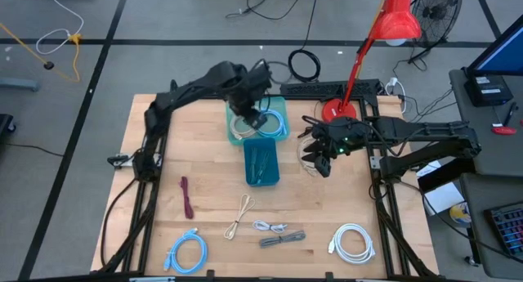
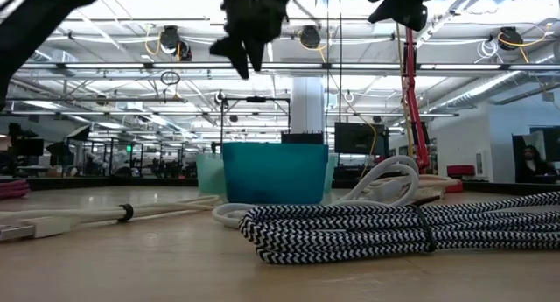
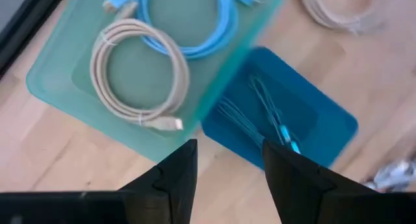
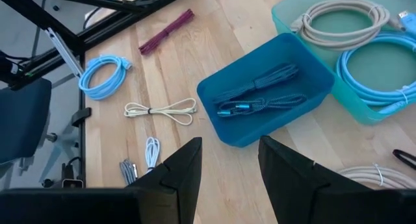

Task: Pick & Place USB Port
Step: Put the brown hdmi cable into the green bin

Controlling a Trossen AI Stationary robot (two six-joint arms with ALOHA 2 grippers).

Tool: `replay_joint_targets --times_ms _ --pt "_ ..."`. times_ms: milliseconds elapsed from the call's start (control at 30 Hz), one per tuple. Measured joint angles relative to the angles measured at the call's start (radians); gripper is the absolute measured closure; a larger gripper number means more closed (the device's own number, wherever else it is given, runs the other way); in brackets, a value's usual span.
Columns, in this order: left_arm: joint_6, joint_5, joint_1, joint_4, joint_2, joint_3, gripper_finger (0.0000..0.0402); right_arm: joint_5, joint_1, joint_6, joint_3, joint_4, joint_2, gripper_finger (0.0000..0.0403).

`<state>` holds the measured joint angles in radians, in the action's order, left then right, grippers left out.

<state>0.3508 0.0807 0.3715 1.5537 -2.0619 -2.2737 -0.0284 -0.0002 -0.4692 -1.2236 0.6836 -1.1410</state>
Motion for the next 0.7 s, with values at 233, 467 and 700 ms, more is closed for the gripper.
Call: replay_joint_targets --times_ms 233,467,700 --pt "0.1 -0.11 -0.214 0.012 0.12 0.003 0.0227 0.003 0.0 -0.023 0.0 0.002 0.005 0.0261" --pt "0.24 -0.232 -0.443 0.018 0.15 0.003 0.0227 0.003 0.0 -0.119 0.003 0.017 0.004 0.0261" --pt "0.393 -0.423 -0.641 0.009 0.147 0.04 0.0227 0.027 -0.001 -0.198 0.138 0.032 0.004 0.0261"
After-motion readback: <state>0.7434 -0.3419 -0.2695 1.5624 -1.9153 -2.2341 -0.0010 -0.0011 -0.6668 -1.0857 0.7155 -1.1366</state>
